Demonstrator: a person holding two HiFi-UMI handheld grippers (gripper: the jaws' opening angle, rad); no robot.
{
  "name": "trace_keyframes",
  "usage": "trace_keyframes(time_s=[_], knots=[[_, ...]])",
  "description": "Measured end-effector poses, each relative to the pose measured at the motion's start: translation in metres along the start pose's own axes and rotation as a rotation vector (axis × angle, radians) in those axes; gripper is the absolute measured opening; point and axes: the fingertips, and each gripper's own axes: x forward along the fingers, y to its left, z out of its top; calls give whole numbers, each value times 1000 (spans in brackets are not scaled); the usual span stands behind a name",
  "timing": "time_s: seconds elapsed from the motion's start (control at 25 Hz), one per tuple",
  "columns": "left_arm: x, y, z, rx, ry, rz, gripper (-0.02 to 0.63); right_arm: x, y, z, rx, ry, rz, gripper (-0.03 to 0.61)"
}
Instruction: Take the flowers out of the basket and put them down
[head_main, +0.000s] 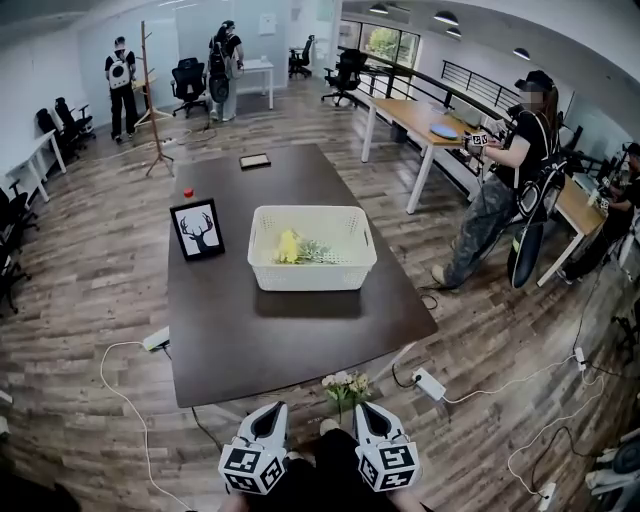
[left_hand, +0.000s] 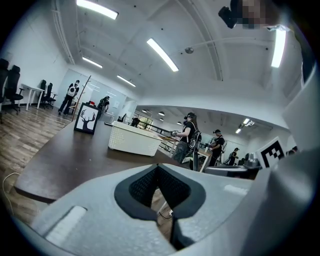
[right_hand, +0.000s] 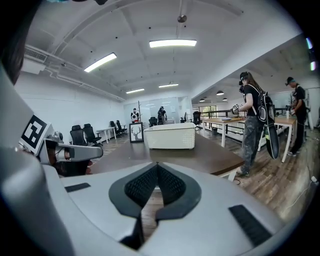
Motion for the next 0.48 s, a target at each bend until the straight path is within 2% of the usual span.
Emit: trace_keyframes(time_s=[0.12,0.24,0.48], knots=[[7,9,3,-1,-4,46,8,15,-11,4,20,0,11,6],[19,15,7,-26,-15,86,8,32,-23,17,-8,-5,30,6],[44,18,28,-46,-40,118,8,67,-50,38,2,9,67,6]])
